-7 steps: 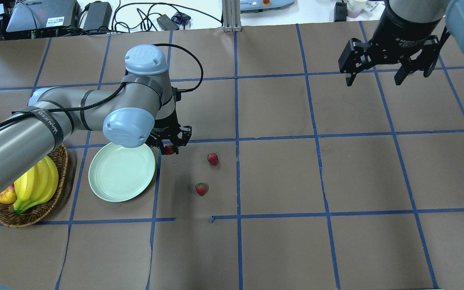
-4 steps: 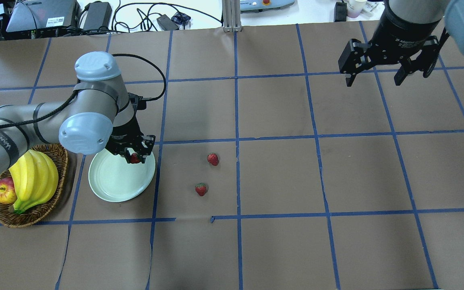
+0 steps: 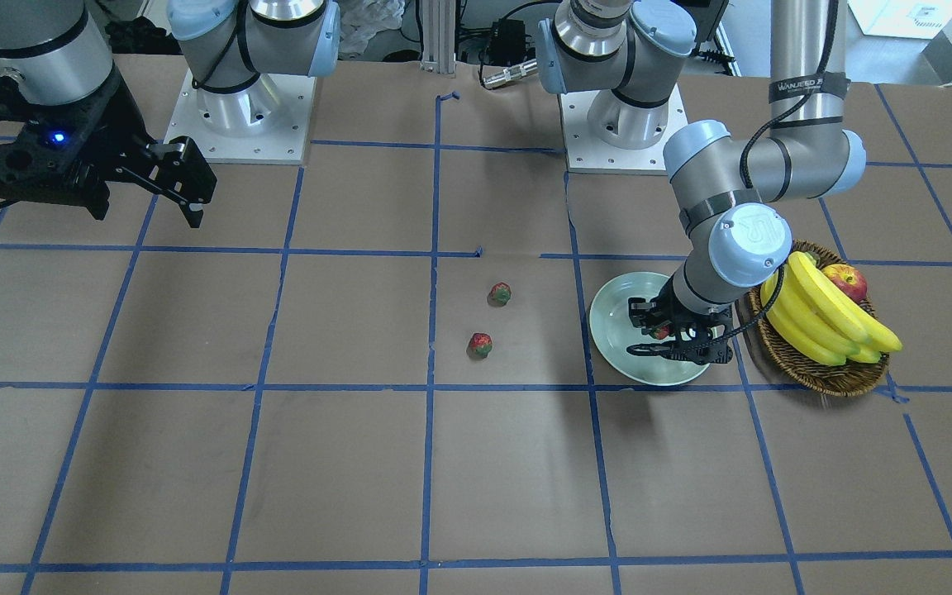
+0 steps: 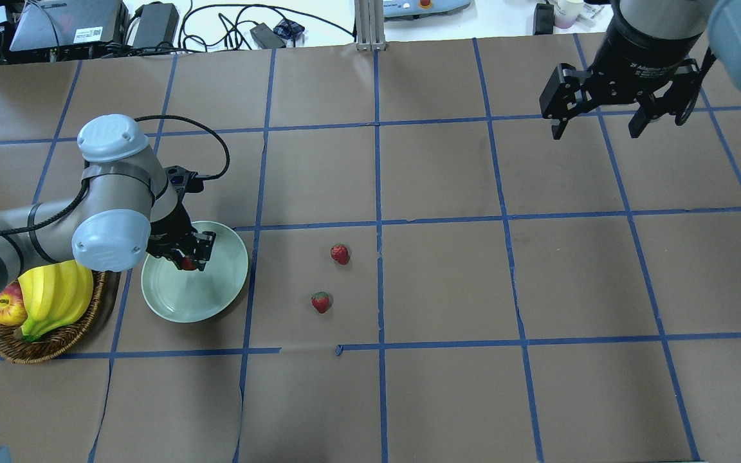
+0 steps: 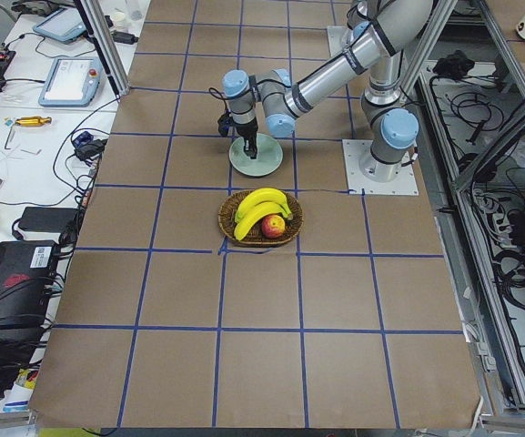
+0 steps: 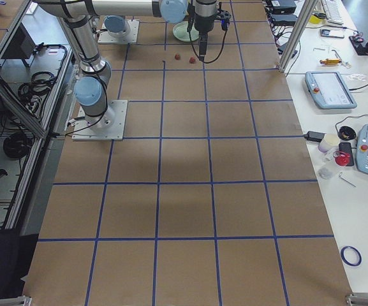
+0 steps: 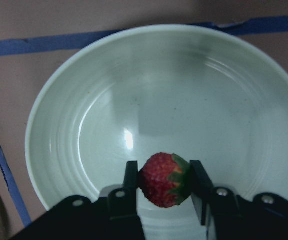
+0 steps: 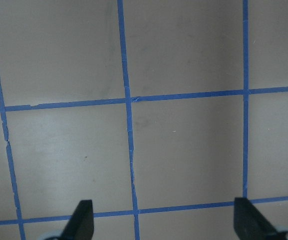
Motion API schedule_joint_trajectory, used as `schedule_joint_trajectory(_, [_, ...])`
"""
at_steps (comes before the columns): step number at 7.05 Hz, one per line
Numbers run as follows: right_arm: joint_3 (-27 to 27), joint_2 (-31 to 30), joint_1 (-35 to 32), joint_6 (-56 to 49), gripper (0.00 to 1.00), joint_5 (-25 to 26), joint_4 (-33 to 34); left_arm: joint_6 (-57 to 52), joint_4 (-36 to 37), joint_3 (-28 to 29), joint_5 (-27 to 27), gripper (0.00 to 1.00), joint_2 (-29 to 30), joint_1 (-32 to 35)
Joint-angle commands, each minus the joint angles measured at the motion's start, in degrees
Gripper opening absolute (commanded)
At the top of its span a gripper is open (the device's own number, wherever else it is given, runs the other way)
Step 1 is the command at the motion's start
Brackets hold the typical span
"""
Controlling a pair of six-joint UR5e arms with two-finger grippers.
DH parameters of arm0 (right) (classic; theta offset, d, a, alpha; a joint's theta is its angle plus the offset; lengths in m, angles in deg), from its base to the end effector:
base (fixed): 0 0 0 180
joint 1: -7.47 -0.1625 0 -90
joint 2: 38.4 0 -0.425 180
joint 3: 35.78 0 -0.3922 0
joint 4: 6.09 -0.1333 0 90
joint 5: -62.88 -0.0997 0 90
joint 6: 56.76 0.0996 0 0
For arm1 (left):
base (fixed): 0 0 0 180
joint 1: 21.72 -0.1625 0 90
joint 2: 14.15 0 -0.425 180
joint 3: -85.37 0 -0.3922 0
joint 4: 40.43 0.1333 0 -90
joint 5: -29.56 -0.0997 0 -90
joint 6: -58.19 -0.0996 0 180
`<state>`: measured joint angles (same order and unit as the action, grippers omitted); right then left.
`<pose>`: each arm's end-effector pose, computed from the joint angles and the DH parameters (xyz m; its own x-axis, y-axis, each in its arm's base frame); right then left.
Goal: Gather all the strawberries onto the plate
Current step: 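Lower the strawberry onto the plate and open the left gripper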
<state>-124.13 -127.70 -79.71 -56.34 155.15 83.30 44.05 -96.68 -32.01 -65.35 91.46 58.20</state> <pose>0.1047 -0.5034 0.4950 -0.9976 0.0567 0.0396 0.0565 0.9984 -0.0062 -0.0382 -0.4981 0.1904 -0.9958 0.0814 -0.0427 0.0727 0.9816 0.1763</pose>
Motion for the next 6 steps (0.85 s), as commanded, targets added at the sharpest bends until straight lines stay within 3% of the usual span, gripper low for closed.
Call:
schedule_joint_trajectory(1, [0.2, 0.0, 0.0, 0.11, 1.0, -0.07, 0.0, -0.36, 0.79, -0.13, 0.42, 0.97, -0.05, -0.03])
schedule_joint_trajectory(4, [0.11, 0.0, 0.0, 0.11, 1.0, -0.07, -0.09, 0.51, -1.04, 7.4, 0.95, 1.0, 0.65, 8.11])
schedule_joint_trajectory(6, [-0.06, -0.09, 0.0, 0.11, 1.0, -0.07, -0.18, 4.01, -3.25, 11.46, 7.95, 1.0, 1.26, 12.26])
